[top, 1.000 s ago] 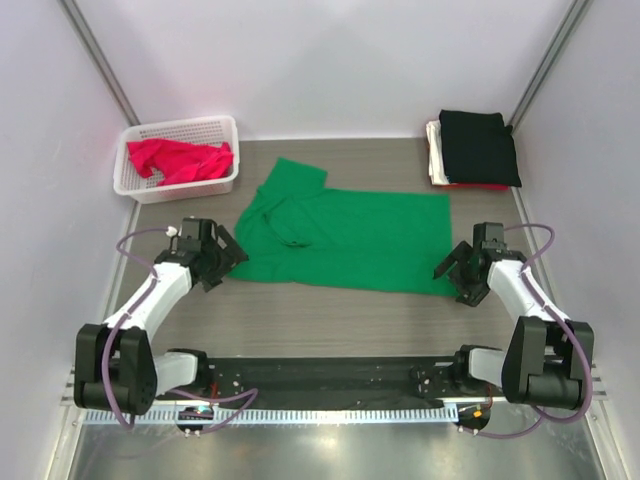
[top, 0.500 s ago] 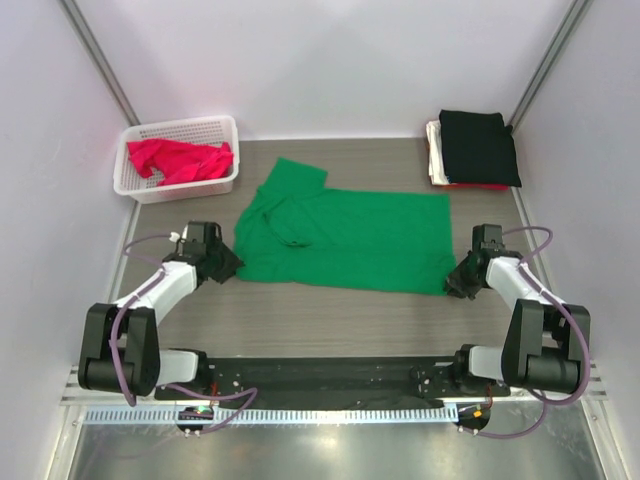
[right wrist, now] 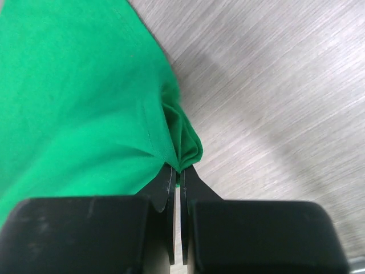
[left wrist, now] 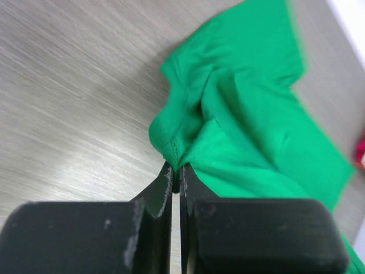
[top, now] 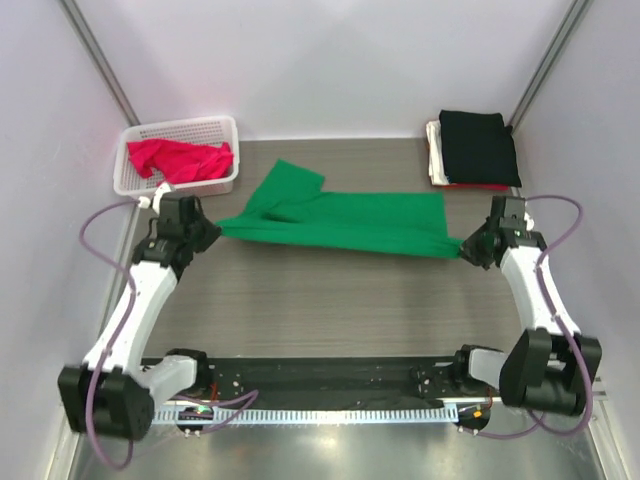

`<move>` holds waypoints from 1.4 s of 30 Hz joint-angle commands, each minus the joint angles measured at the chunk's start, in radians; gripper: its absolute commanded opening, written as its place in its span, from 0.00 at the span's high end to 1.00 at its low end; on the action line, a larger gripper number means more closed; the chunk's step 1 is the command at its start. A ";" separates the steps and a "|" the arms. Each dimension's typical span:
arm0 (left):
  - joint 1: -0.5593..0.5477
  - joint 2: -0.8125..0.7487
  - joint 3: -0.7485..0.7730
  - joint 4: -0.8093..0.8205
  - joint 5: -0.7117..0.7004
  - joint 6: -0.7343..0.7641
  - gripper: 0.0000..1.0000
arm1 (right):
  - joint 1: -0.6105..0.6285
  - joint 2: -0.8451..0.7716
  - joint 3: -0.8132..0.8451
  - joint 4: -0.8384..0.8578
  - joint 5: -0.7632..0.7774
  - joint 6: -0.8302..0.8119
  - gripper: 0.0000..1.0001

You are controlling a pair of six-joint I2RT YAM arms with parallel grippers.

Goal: Fold and stack the t-shirts
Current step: Fold the tshirt

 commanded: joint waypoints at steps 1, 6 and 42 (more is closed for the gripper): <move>0.004 -0.156 -0.094 -0.166 -0.075 0.002 1.00 | -0.015 -0.105 -0.099 -0.105 0.010 0.007 0.99; 0.004 -0.350 -0.263 -0.257 -0.074 -0.113 1.00 | -0.015 -0.218 -0.218 -0.135 -0.059 0.041 0.99; -0.097 0.586 0.553 -0.076 0.014 0.482 0.40 | -0.008 -0.162 0.072 -0.086 -0.245 -0.045 0.08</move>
